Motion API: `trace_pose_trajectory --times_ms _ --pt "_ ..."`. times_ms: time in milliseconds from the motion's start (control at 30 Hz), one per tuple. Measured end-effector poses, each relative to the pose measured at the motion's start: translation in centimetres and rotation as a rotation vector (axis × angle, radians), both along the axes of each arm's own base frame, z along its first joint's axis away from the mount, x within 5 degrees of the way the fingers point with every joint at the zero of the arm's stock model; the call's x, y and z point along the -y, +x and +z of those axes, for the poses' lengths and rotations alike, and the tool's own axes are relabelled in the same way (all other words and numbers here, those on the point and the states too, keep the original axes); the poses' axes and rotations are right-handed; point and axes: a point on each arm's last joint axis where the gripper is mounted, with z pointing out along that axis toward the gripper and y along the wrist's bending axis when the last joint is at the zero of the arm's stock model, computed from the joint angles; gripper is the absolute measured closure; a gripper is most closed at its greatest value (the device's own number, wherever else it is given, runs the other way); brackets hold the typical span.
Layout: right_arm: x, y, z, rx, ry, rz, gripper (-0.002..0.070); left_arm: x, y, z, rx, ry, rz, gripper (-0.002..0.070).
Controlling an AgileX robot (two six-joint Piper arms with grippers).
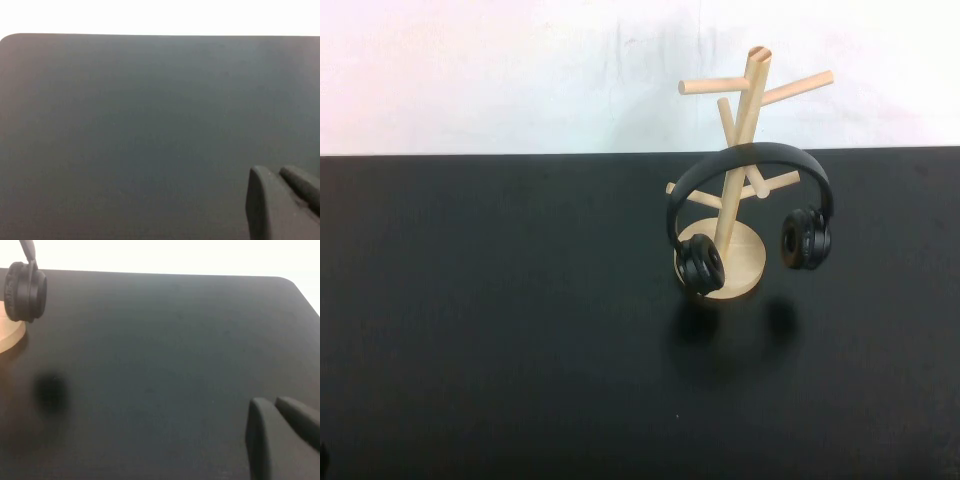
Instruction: Take out the headphones from the headphone stand
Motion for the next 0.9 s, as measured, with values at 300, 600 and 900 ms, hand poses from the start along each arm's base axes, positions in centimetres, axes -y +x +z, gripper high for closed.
trace_pose_trajectory --times_ms 300,600,900 --pt "0.00 0.00 0.00 0.000 0.000 0.000 0.0683 0.00 0.00 0.00 0.000 0.000 0.000 0.0673" --pt "0.00 -0.04 0.64 0.084 -0.010 -0.001 0.0682 0.00 0.00 0.00 0.000 0.000 0.000 0.0673" --pt "0.00 0.00 0.00 0.000 0.000 0.000 0.0683 0.00 0.00 0.00 0.000 0.000 0.000 0.0673"
